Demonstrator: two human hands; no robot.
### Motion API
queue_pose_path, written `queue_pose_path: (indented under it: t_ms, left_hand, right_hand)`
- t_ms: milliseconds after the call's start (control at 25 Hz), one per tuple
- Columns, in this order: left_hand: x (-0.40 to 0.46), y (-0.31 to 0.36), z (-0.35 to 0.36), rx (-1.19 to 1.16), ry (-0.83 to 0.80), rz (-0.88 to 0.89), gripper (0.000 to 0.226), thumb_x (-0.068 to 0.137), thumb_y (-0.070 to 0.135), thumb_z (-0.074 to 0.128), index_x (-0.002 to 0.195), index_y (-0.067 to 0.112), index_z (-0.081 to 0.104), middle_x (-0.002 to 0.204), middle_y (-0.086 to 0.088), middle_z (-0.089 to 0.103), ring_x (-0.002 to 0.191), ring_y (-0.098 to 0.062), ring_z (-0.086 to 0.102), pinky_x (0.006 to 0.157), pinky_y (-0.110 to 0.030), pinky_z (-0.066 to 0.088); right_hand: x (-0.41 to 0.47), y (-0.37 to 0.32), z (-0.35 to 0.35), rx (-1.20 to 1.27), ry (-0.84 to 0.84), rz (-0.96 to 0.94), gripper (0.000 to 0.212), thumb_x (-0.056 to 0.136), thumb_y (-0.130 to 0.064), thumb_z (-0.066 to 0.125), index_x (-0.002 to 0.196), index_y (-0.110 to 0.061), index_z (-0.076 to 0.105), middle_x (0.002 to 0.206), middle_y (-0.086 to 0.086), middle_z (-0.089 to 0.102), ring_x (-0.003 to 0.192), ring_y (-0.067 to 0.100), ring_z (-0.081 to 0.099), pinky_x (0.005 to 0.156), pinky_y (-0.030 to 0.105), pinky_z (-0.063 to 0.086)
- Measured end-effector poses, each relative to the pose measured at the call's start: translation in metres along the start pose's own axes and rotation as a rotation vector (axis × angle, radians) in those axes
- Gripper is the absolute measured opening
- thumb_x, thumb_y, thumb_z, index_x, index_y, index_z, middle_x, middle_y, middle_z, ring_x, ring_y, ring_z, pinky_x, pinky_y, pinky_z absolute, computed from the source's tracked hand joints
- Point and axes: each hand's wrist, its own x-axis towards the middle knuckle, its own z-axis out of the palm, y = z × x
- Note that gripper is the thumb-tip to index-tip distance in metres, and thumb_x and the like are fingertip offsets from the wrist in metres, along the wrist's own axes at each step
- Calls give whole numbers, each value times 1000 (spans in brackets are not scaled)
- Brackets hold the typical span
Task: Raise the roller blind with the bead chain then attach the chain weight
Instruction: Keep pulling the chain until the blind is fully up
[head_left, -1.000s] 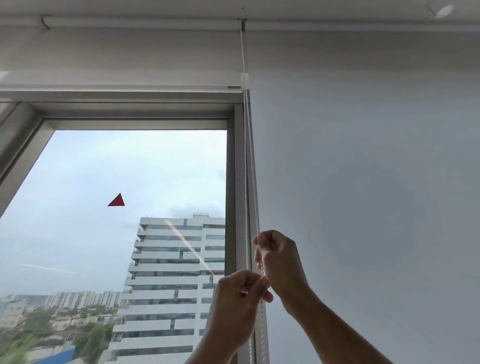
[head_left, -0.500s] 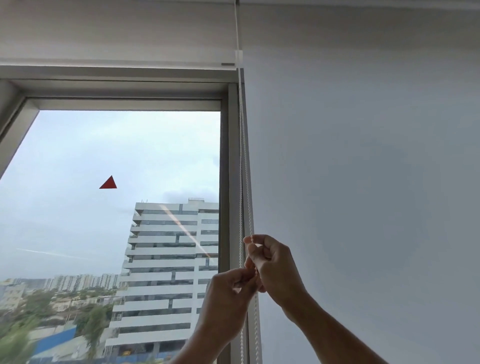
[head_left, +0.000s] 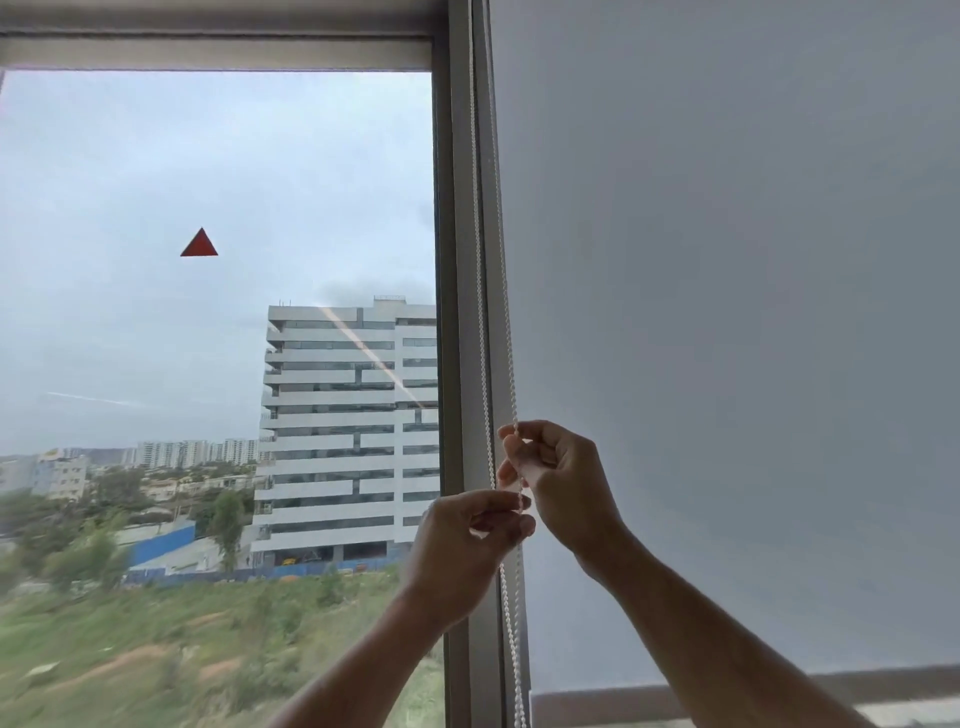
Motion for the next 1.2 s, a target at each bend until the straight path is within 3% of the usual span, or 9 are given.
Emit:
queue_pose_path:
  t_ms: [200,400,640,760,880,960,1040,1120,1200]
  left_hand:
    - [-24,-27,8,-23,-32,-61,18,75,16,83,90,26,79,83,6,80,80,-12,76,81,-37,61]
    - [-48,-52,16,-62,-39,-121,31,75,11,83,77,41,77,76,8,79,71,-9,73,80,-40,60]
    - [-94,-79,23,-90,-89,-191,24,76,15,82,83,38,77,85,5,80,82,-13,75,84,-42,60]
    - [-130,-99,33,-63,-165,-278,17,79,14,80,89,28,77,85,0,80,83,-14,75,83,-38,59]
    - [-152,-110,39,-29,-191,-318,12,80,15,79,92,16,77,80,-2,79,72,-6,70,71,-29,54]
    - [-162,-116,42,3,-215,-360,9,81,15,78,90,15,77,72,9,76,65,2,64,66,-20,49]
    - [-175,-126,45,35,-236,-389,3,84,17,76,86,18,77,60,19,69,57,8,57,60,-11,41]
    - [-187,-133,48,53,-245,-415,4,85,21,74,84,21,77,63,15,72,59,4,59,59,-15,44]
    - [-197,-139,50,50,-246,-465,5,86,24,73,84,23,78,75,7,77,70,-5,68,69,-26,52]
  right_hand:
    - [-28,24,2,7,-9,53,10,96,-23,63,98,-18,72,69,-1,75,62,9,72,60,17,55]
    - [-56,49,4,7,-13,102,9,96,-21,64,97,-17,72,67,-4,75,61,7,71,59,16,54]
    - [-99,78,2,37,-22,182,9,95,-15,65,98,-12,72,66,-4,75,63,7,72,59,17,54]
    - [-134,100,1,38,-54,252,8,93,-8,67,95,-15,72,67,-4,75,66,7,73,59,19,55]
    - [-156,113,-3,20,-59,229,14,91,-5,69,95,-19,72,72,-3,76,74,9,76,66,20,57]
    - [-166,121,-5,-31,-62,217,13,89,-7,72,98,-16,72,78,2,78,78,12,76,71,21,58]
    - [-180,131,-7,-53,-46,254,15,87,-8,75,98,-18,73,82,7,78,80,19,76,75,30,60]
    - [-197,143,-10,-81,-41,279,17,86,-9,75,95,-24,72,82,6,78,81,23,75,79,36,60]
    - [-211,156,-16,-117,-48,288,19,87,-10,74,92,-28,72,79,1,77,80,20,75,78,36,59]
